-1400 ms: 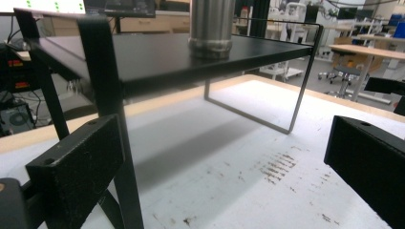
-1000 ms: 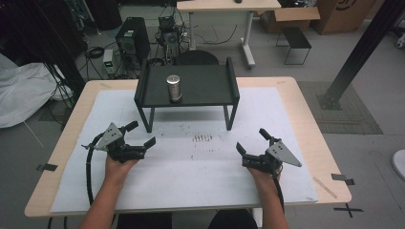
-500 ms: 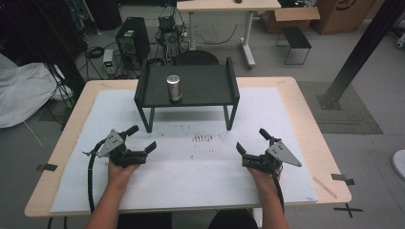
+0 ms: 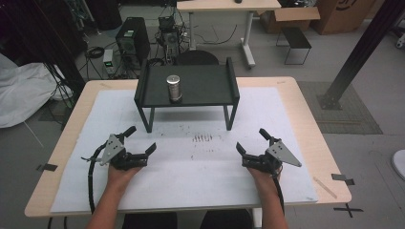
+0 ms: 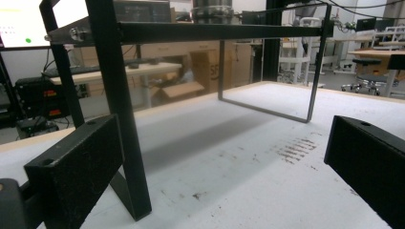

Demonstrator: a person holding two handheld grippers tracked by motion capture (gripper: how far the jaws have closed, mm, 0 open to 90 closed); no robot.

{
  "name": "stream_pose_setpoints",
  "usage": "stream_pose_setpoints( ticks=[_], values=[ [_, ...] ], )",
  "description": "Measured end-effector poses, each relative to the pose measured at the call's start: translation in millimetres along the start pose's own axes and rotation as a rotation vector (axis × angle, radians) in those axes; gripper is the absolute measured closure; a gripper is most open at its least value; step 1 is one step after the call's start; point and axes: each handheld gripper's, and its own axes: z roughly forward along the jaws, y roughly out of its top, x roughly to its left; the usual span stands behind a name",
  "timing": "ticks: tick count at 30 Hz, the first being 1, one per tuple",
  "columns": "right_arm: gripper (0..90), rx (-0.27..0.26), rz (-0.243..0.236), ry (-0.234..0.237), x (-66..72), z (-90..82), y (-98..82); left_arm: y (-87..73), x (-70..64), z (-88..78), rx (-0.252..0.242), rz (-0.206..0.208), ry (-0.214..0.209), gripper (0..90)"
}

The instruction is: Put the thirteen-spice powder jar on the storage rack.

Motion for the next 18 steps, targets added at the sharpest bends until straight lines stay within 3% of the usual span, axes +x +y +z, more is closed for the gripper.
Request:
stream_pose_setpoints(
  ticks=[18],
  values=[
    [0.0, -0.001, 0.000, 0.001, -0.2, 0.0, 0.0, 0.1, -0.4, 0.1, 0.002, 0.007, 0.001, 0.2]
  ],
)
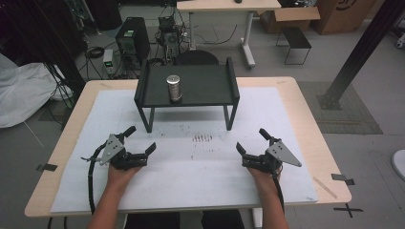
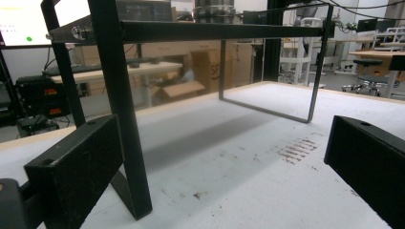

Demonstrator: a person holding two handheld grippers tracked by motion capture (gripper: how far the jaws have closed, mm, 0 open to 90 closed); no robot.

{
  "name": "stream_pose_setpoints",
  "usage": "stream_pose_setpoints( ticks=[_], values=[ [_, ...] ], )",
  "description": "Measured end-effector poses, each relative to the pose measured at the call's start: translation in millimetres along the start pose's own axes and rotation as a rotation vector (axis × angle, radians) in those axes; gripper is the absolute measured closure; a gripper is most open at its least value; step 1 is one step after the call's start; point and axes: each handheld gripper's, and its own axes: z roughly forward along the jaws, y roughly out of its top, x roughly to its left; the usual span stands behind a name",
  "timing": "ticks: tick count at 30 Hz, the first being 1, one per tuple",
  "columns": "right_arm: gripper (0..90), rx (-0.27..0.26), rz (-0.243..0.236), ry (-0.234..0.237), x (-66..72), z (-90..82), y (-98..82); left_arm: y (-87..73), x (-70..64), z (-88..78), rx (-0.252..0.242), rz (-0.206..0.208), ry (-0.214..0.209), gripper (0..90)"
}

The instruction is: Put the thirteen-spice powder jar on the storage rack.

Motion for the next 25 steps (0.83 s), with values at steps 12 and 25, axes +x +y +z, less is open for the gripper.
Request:
stream_pose_setpoints(
  ticks=[12, 25],
  values=[
    [0.0, 0.001, -0.003, -0.001, 0.4, 0.1, 0.0, -0.2, 0.7, -0.3, -0.004, -0.010, 0.001, 0.2],
    [0.0, 0.003, 0.000, -0.001, 0.2, 0.3, 0.1, -0.1, 0.5, -0.3, -0.003, -0.007, 0.002, 0.2]
  ],
)
